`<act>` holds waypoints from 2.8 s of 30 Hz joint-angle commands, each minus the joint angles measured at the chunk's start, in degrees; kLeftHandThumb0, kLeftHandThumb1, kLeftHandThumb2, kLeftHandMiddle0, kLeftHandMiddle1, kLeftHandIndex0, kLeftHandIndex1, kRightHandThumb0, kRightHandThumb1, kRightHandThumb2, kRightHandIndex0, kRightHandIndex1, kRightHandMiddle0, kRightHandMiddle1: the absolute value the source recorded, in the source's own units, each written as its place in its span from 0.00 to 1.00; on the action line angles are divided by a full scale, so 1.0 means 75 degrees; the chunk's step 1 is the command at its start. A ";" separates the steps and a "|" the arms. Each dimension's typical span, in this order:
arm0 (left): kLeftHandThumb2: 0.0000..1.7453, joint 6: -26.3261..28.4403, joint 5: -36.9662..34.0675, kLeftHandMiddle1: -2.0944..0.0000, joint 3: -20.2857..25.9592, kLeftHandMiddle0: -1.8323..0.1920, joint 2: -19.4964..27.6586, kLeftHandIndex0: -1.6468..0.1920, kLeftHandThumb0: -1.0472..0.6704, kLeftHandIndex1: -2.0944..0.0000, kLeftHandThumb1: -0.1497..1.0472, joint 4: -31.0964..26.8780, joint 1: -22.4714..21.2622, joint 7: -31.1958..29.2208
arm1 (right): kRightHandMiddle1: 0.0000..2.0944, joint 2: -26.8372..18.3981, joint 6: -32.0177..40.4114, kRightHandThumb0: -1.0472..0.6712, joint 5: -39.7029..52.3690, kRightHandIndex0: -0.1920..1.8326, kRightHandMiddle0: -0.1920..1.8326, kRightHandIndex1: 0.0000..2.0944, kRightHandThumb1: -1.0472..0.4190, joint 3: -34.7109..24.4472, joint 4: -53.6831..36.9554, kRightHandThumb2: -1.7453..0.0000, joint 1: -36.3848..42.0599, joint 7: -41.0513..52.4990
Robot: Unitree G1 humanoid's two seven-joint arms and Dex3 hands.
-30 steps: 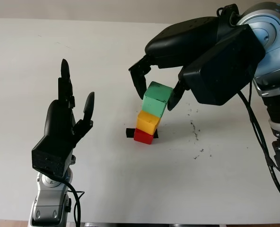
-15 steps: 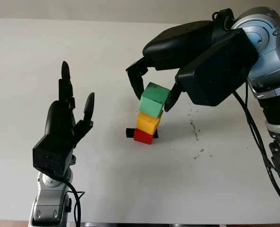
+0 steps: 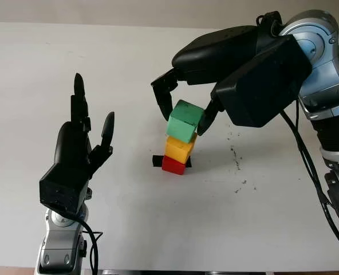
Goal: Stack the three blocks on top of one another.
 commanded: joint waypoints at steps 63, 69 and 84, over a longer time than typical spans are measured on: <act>0.30 -0.0098 0.0005 0.97 0.0016 0.98 -0.0008 0.97 0.12 0.98 1.00 0.0021 0.0177 0.0023 | 0.00 -0.0015 0.0652 0.11 0.1260 0.00 0.00 0.00 0.00 -0.1918 -0.0061 0.85 0.1137 -0.1472; 0.30 -0.0321 -0.0173 0.97 0.0148 0.97 0.0087 0.96 0.13 0.97 1.00 0.0173 0.0168 -0.0076 | 0.00 0.0270 0.0757 0.15 0.1563 0.00 0.00 0.00 0.00 -0.2713 -0.0178 0.68 0.2522 -0.3191; 0.29 -0.0891 -0.0628 0.97 0.0404 0.97 0.0203 0.97 0.13 0.97 1.00 0.0673 -0.0043 -0.0313 | 0.00 0.2013 0.2273 0.15 0.2729 0.00 0.00 0.00 0.00 -0.3401 -0.1300 0.58 0.5658 -0.5687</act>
